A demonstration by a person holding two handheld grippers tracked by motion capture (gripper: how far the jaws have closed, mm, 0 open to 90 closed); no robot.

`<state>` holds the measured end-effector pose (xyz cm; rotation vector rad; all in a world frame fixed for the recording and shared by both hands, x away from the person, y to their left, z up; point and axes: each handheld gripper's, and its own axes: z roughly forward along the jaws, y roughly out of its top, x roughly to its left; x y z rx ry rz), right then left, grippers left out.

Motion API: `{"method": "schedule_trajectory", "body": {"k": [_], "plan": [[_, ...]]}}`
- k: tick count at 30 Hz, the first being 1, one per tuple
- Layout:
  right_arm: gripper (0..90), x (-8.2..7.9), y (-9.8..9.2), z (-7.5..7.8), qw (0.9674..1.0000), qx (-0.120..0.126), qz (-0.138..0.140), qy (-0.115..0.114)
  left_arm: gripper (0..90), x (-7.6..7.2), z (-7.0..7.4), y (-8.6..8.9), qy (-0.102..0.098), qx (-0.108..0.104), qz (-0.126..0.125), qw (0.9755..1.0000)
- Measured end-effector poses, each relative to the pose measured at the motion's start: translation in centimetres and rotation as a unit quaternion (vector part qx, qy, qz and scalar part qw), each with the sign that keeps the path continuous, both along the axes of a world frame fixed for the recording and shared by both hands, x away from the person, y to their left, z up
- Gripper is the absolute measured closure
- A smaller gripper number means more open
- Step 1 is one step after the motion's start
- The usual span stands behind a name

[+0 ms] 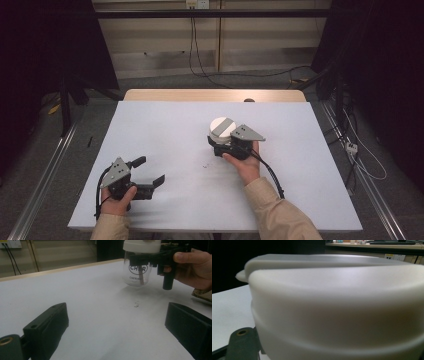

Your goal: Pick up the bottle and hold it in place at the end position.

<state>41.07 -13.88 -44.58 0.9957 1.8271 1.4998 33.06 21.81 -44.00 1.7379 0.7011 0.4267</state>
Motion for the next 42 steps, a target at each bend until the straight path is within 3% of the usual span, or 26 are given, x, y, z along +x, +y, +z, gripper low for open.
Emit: {"method": "schedule_trajectory", "body": {"k": [42], "plan": [[18.4, 1.5, 0.6, -0.4, 1.0000, 0.004, 0.002, 0.006, 4.5, 0.1, -0.2, 0.0, 0.004, 0.004, -0.002, 1.0000]]}}
